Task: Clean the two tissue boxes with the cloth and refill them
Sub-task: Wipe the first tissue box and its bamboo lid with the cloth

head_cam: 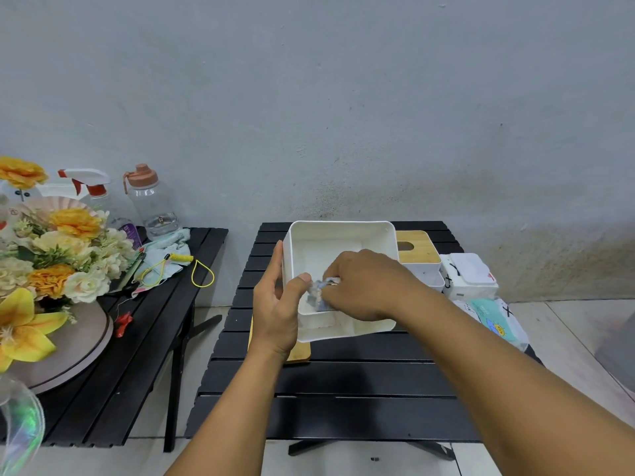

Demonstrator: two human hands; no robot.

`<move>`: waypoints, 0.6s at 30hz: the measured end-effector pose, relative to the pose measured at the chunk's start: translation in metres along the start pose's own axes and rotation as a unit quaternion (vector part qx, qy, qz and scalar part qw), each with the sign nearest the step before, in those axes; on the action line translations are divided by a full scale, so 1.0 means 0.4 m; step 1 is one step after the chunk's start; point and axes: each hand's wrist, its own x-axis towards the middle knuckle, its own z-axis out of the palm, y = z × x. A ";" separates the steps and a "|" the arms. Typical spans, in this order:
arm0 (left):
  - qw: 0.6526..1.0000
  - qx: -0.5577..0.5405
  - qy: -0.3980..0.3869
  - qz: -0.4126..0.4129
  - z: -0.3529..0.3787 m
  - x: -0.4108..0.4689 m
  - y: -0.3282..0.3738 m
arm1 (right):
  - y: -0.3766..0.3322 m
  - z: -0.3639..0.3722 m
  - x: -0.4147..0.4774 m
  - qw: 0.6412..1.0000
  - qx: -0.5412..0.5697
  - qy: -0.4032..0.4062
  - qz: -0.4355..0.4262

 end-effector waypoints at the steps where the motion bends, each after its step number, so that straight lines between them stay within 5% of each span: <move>1: 1.000 -0.003 0.003 -0.001 -0.003 0.002 0.000 | 0.005 -0.004 -0.002 0.998 -0.051 0.016 0.013; 4: 1.000 -0.015 0.019 -0.010 -0.001 0.001 0.000 | 0.017 0.006 -0.007 0.989 -0.131 0.061 0.029; 11: 1.000 0.003 0.000 0.006 0.008 -0.004 -0.001 | 0.041 0.056 0.011 0.973 -0.116 0.196 0.044; 18: 0.999 0.027 -0.027 0.013 0.025 -0.024 0.007 | 0.062 0.087 0.024 0.978 -0.175 0.108 0.034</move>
